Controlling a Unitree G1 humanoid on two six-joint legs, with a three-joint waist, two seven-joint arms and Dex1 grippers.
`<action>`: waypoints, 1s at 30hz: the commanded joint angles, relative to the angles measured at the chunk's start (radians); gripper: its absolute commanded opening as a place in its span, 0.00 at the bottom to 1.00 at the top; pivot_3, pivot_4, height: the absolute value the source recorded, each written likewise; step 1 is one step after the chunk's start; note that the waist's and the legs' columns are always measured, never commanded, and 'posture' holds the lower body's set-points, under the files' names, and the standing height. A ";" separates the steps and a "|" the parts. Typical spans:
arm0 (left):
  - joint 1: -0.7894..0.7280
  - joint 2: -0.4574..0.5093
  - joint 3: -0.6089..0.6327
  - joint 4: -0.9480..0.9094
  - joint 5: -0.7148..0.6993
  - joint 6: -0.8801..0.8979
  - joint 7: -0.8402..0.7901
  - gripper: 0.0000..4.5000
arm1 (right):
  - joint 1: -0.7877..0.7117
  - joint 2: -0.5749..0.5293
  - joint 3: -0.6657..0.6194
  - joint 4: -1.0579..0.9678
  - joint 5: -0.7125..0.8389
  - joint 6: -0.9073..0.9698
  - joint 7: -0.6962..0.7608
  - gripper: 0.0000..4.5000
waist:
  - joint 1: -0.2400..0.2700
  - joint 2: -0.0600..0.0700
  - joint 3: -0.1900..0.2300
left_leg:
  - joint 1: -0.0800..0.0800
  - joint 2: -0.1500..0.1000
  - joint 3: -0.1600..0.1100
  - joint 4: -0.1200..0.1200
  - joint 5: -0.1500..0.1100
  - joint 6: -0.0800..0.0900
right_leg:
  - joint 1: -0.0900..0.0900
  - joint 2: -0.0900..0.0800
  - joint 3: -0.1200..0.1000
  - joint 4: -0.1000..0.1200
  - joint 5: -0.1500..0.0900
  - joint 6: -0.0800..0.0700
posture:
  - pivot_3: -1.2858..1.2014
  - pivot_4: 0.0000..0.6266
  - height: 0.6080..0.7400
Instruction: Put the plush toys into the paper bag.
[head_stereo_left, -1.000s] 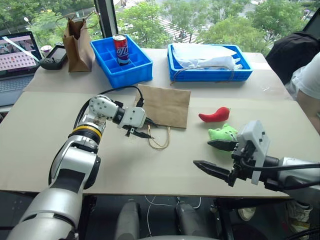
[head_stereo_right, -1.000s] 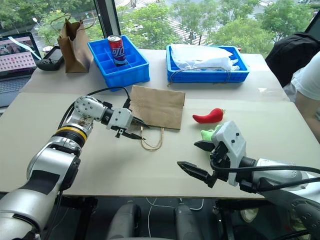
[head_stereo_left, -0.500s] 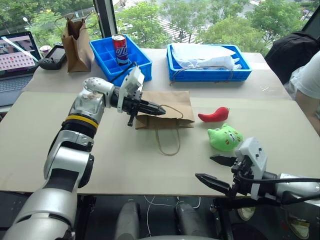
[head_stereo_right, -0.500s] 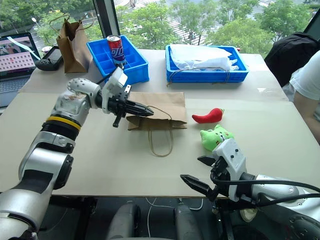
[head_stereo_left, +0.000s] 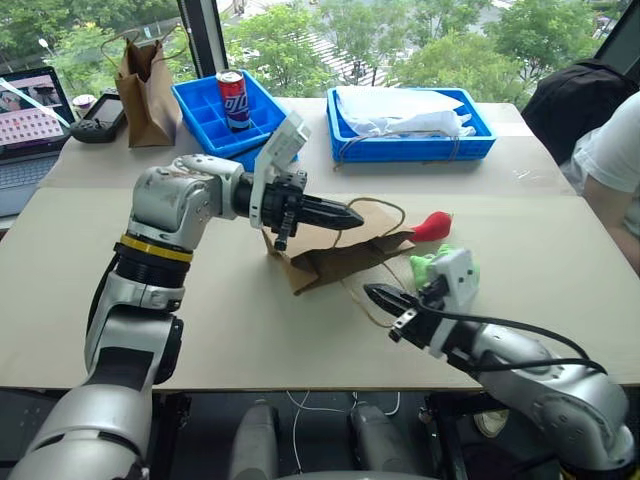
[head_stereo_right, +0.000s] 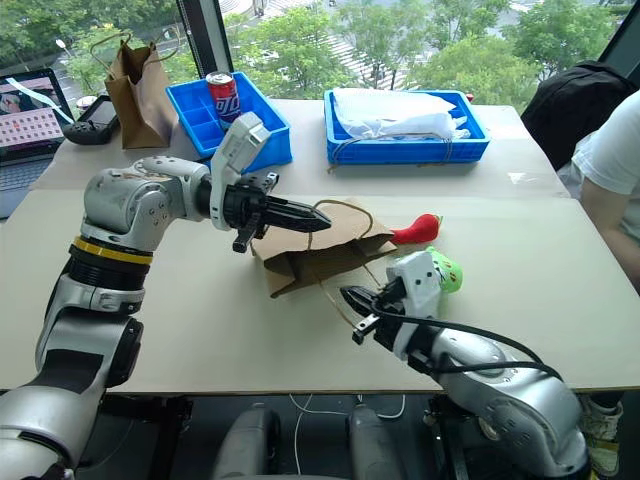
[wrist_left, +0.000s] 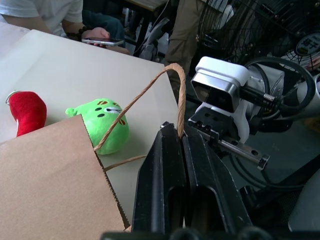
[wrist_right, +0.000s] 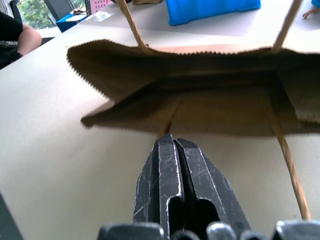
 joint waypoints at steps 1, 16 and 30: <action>0.007 -0.002 0.027 -0.076 -0.040 0.019 0.032 0.00 | -0.039 0.032 0.022 0.042 -0.081 -0.043 0.005 0.01 | 0.003 0.000 0.000 | 0.000 0.000 0.000 0.000 0.000 0.000 | 0.000 0.000 0.000 0.000 0.000 0.000 | 0.52 0.24 0.44; -0.011 -0.047 0.148 -0.116 -0.204 0.207 0.220 0.00 | -0.139 0.095 0.242 0.457 -0.462 -0.196 0.198 0.01 | 0.000 0.001 0.001 | 0.000 0.000 0.000 0.000 0.000 0.000 | -0.001 0.000 0.000 0.001 0.001 -0.002 | 0.52 0.24 0.44; -0.197 0.035 0.236 0.086 -0.130 0.020 0.280 0.00 | -0.116 0.104 0.233 0.531 -0.588 -0.175 0.263 0.01 | -0.001 0.001 0.001 | 0.001 -0.001 0.000 0.001 0.000 0.000 | 0.000 0.000 0.000 0.002 0.000 0.000 | 0.52 0.24 0.44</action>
